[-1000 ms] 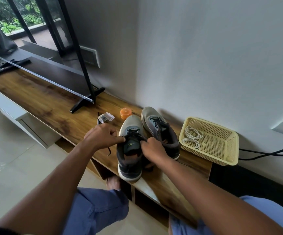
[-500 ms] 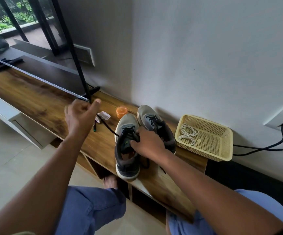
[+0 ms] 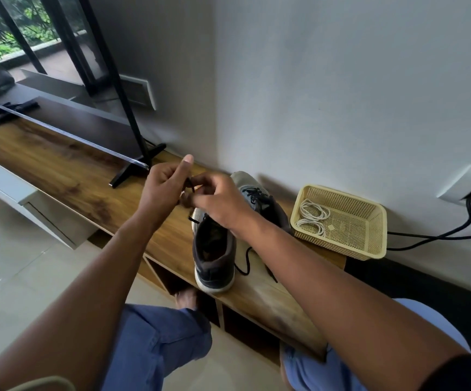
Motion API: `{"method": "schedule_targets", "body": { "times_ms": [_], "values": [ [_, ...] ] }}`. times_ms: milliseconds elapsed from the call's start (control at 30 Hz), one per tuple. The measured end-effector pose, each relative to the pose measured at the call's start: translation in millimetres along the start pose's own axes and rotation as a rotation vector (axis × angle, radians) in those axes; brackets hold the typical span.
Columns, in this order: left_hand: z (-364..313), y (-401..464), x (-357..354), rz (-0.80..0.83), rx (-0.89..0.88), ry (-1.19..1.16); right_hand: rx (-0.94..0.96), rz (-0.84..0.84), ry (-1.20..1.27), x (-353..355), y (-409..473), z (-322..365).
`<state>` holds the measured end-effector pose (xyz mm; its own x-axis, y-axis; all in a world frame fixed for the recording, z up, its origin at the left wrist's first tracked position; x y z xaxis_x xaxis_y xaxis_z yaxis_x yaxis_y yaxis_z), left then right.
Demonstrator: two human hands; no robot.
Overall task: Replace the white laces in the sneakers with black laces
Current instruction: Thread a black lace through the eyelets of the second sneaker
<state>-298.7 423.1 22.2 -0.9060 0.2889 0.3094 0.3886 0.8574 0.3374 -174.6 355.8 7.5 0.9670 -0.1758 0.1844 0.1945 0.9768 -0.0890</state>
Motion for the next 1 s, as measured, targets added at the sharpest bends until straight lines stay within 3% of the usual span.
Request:
{"method": "schedule_targets", "body": {
  "times_ms": [67, 167, 333, 433, 500, 633, 833, 1000],
  "values": [
    [4, -2, 5, -0.004, -0.013, 0.186, -0.019, -0.03, 0.08, 7, 0, 0],
    [18, -4, 14, 0.018, 0.173, 0.368, -0.03, -0.098, 0.163, 22, 1, 1],
    [43, -12, 17, 0.419, 0.456, 0.32, -0.082, -0.185, 0.378, 41, 0, 10],
    [45, -21, 7, 0.561, 0.489, 0.355, -0.077, -0.22, 0.39, 46, 2, 14],
    [44, -24, -1, 0.592, 0.409, 0.463, -0.069, -0.224, 0.384, 48, 2, 15],
    [43, -27, -6, 0.517, 0.368, 0.484, -0.079, -0.221, 0.456, 57, 1, 22],
    [51, -31, 9, 0.316, 0.589, 0.119, -0.087, -0.255, 0.584, 83, 4, 26],
    [59, -34, 16, 0.287, 0.704, -0.058, -0.087, -0.289, 0.522, 87, 7, 23]
  ]
}}
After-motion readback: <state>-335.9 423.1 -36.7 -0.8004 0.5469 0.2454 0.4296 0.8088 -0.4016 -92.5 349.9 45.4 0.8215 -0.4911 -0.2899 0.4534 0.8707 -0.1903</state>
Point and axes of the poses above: each hand's wrist, its own y-axis towards the middle knuckle, its own x-axis out of the back of the hand, z = x × y, the point moved 2 cm from there along y, towards the middle knuckle, and after that the axes turned 7 degrees about -x, right-handed, at the moved point
